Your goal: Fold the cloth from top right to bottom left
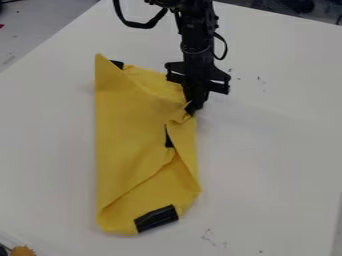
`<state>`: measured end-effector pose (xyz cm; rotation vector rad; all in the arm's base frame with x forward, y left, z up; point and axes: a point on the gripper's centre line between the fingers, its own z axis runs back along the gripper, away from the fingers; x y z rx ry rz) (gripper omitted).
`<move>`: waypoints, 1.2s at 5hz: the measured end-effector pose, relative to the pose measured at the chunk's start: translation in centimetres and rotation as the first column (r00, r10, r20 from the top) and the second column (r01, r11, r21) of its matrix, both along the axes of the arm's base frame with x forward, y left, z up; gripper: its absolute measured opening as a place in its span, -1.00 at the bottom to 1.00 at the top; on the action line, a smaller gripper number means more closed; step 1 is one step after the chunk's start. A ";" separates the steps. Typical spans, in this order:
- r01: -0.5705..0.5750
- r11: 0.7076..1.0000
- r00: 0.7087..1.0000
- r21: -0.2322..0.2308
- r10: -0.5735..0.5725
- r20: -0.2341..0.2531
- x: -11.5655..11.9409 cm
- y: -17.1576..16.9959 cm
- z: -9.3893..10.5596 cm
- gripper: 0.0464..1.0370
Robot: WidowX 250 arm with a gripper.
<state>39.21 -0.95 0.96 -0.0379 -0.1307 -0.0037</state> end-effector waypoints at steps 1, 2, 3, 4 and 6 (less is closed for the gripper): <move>-0.049 0.998 0.996 0.025 0.047 0.071 -1.4 0.3 2.7 -0.95; -0.172 0.985 0.975 0.018 0.168 0.145 -4.4 3.0 5.0 -0.95; -0.296 0.955 0.944 -0.012 0.294 0.152 -7.5 7.0 4.2 -0.95; -0.346 0.937 0.927 -0.049 0.349 0.137 -9.7 9.5 2.5 -0.95; -0.407 0.911 0.899 -0.071 0.413 0.144 -13.0 13.6 0.2 -0.89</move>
